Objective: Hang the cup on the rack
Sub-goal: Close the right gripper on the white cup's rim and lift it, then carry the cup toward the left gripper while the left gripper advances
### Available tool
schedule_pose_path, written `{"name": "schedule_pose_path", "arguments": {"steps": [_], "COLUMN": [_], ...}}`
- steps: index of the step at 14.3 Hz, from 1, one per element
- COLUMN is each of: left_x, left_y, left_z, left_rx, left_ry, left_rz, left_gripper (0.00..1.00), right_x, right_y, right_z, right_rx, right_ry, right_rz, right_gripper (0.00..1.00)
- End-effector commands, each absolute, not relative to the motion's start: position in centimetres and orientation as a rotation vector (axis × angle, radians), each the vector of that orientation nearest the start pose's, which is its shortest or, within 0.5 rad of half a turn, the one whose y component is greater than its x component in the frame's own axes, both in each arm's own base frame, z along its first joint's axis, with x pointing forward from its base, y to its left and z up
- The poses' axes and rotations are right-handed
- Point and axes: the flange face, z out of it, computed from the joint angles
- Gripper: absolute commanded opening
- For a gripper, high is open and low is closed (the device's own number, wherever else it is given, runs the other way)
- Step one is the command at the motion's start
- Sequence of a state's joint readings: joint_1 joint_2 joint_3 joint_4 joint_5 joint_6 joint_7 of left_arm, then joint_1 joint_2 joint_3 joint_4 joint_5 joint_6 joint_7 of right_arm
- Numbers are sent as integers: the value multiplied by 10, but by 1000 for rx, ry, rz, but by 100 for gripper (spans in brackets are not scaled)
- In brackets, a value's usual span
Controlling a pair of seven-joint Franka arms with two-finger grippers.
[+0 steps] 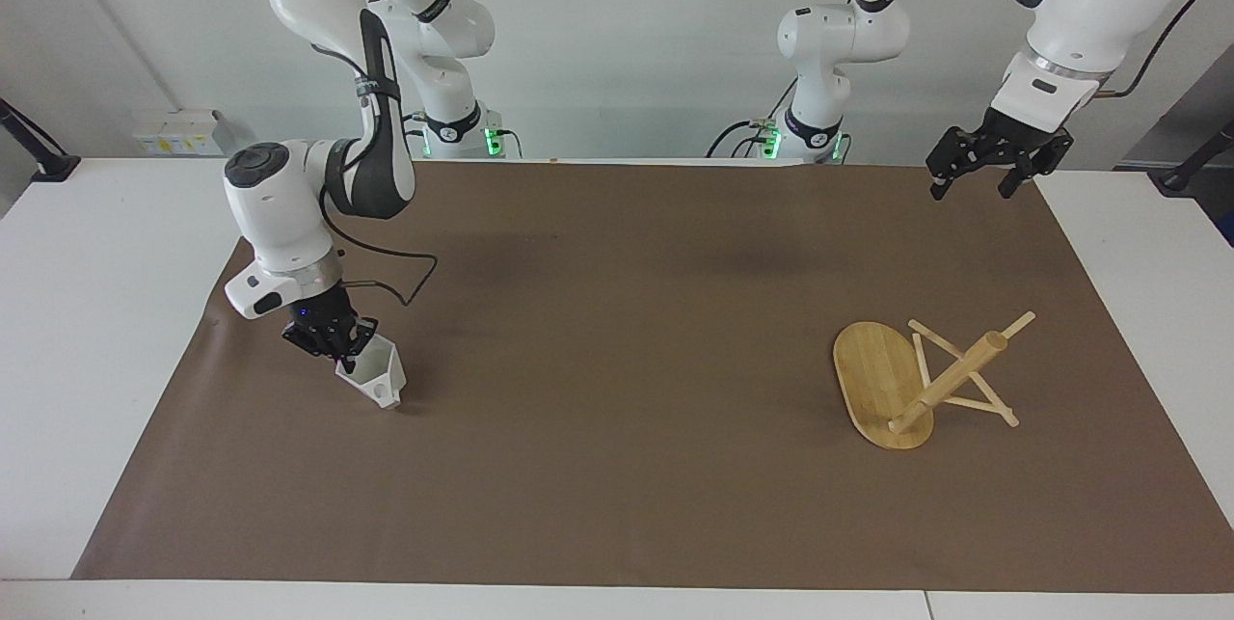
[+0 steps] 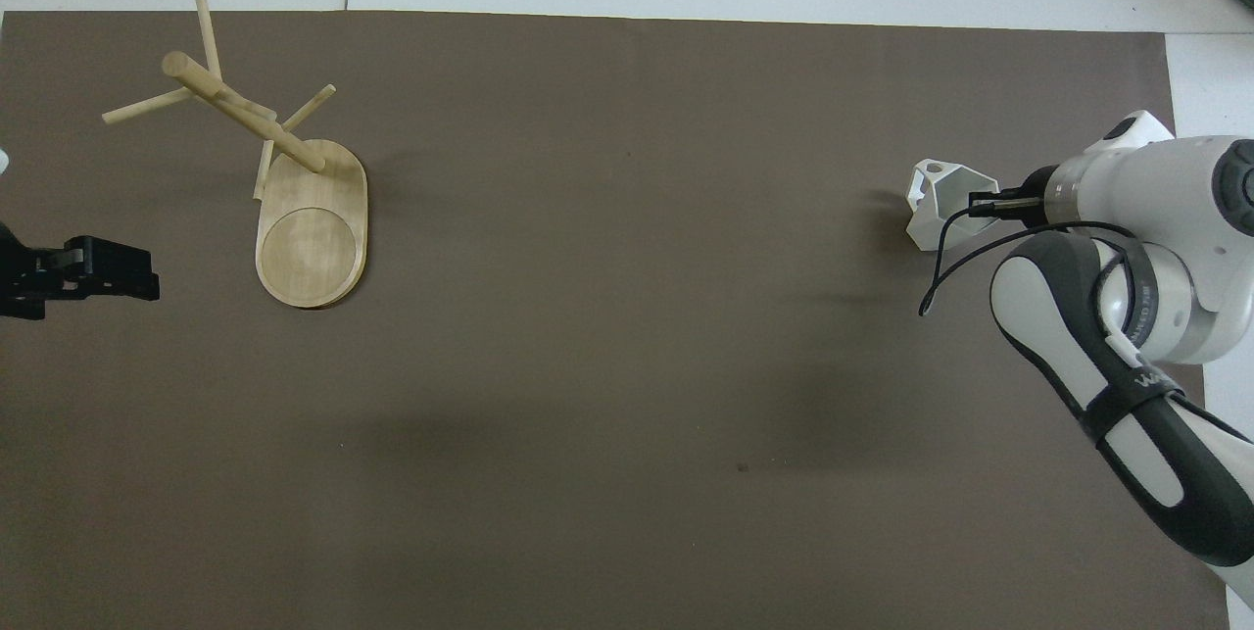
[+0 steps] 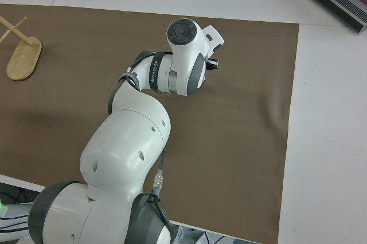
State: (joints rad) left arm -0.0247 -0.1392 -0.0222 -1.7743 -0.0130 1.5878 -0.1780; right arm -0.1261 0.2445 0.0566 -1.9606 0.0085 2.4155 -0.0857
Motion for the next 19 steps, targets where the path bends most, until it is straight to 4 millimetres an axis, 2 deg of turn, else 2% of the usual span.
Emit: {"name": "schedule_pose_path", "arguments": {"steps": [1, 7, 10, 15, 16, 17, 19], "left_x": [493, 491, 492, 487, 485, 481, 479], "left_y": [-28, -21, -34, -34, -36, -36, -39], "left_z": [605, 607, 609, 605, 603, 605, 604], "left_rx": [-3138, -3138, -3139, -3132, -3126, -3116, -3089], "left_ry": [-264, -261, -233, -244, -248, -285, -481], "left_rz": [129, 141, 129, 179, 209, 235, 250], "left_gripper": [100, 100, 100, 100, 100, 100, 100], "right_x": [628, 628, 627, 614, 611, 609, 603], "right_y": [-42, -42, -43, -49, -49, -49, -50], "right_z": [400, 443, 472, 518, 533, 541, 557], "right_rx": [-3121, -3123, -3126, -3135, -3137, -3141, -3143], "right_ry": [-35, -34, -33, -16, -17, -16, -15], "right_rz": [-317, -271, -255, -208, -194, -174, -135], "right_gripper": [0, 0, 0, 0, 0, 0, 0]}}
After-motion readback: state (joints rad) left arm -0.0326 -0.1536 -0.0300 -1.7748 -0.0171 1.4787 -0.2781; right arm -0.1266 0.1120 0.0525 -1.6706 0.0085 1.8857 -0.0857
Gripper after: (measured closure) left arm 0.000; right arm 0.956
